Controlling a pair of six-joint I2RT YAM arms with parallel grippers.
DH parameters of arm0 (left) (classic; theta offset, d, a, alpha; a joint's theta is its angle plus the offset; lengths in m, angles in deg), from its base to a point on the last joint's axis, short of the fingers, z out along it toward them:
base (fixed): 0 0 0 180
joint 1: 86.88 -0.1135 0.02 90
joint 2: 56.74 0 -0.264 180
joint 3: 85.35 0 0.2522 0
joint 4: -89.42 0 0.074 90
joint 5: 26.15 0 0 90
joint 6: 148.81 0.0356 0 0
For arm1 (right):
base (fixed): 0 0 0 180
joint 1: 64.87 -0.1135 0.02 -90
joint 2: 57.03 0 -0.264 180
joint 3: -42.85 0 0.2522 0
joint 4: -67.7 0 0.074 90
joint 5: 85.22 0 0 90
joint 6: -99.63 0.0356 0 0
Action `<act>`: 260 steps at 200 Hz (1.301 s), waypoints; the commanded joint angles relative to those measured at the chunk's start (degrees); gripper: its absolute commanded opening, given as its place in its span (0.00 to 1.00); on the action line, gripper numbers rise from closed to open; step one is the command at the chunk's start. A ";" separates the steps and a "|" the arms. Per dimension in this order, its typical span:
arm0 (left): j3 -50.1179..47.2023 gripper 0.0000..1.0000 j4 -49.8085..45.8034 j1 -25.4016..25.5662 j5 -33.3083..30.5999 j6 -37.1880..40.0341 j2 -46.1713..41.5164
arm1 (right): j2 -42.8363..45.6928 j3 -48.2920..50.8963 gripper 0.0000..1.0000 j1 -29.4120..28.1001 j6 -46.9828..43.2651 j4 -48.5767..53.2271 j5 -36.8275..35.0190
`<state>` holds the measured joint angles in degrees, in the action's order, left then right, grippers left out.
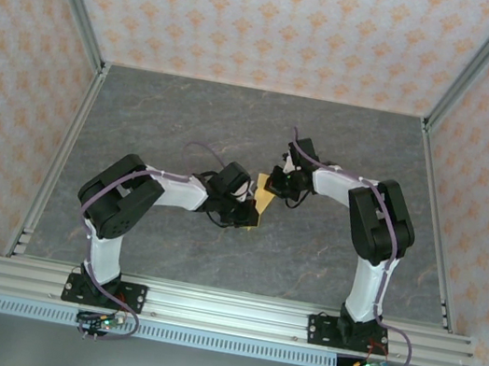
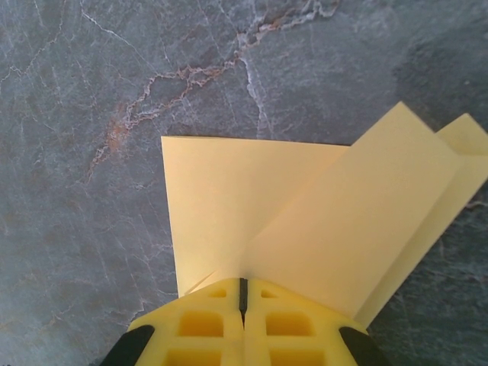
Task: Fold a paper plane with a square sheet of paper (fold left side to right side)
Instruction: Fold the wing for the fifth time at the center of the table.
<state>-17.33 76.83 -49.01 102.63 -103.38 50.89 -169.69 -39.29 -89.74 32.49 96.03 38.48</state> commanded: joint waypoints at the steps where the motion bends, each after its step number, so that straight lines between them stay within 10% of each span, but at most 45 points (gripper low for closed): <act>1: -3.03 0.06 -3.98 0.52 -0.82 -0.18 0.58 | -3.35 0.45 0.01 -0.01 -1.03 4.89 -6.80; 134: -0.66 0.06 -9.92 -0.78 0.92 1.86 -9.46 | -3.62 0.09 0.01 -0.01 -1.13 5.07 -6.50; 260: 8.82 0.09 -10.88 -1.75 0.90 5.67 4.07 | -3.27 0.35 0.01 -0.28 -1.23 5.20 -6.58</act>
<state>-7.69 67.23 -51.02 103.44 -99.19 54.63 -169.82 -39.77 -89.89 32.29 96.70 38.15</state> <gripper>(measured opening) 0.091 0.062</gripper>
